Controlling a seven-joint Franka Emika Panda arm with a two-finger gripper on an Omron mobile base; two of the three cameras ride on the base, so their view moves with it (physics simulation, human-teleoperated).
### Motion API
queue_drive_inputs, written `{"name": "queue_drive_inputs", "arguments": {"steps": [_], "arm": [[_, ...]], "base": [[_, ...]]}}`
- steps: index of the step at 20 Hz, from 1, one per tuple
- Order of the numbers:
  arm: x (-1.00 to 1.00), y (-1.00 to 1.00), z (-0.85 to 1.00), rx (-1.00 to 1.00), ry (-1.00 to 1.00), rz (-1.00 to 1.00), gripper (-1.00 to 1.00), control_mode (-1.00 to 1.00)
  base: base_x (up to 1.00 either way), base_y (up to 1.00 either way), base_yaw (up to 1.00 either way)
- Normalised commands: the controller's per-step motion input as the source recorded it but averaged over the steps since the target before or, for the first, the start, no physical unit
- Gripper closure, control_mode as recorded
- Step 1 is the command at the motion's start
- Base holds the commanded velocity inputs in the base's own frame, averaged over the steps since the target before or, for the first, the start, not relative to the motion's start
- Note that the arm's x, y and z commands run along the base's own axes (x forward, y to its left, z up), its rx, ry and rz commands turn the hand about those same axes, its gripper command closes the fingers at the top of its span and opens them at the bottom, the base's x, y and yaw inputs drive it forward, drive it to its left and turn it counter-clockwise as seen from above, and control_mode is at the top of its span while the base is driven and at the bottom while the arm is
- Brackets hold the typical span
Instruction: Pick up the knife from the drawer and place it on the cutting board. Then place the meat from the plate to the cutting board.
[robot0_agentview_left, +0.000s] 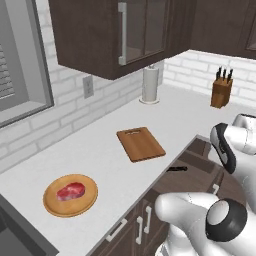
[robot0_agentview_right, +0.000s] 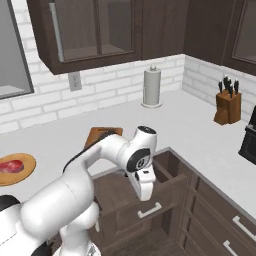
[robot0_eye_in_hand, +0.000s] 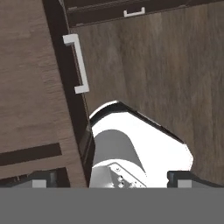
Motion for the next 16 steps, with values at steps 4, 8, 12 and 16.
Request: {"name": "queue_drive_inputs", "arguments": {"steps": [4, 8, 12, 16], "arm": [[0.25, -0.06, -0.11, 0.00, 0.00, -0.06, -1.00, -1.00], [0.16, -0.01, -0.19, 0.00, 0.00, 0.00, -1.00, -1.00], [0.02, -0.03, -0.26, 0.00, 0.00, 0.00, -1.00, -1.00], [0.09, -0.06, -0.19, 0.00, 0.00, 0.00, -1.00, -1.00]], "base": [[0.00, 0.00, 0.00], [0.00, 0.00, 0.00], [0.00, 0.00, 0.00], [0.00, 0.00, 0.00]]}}
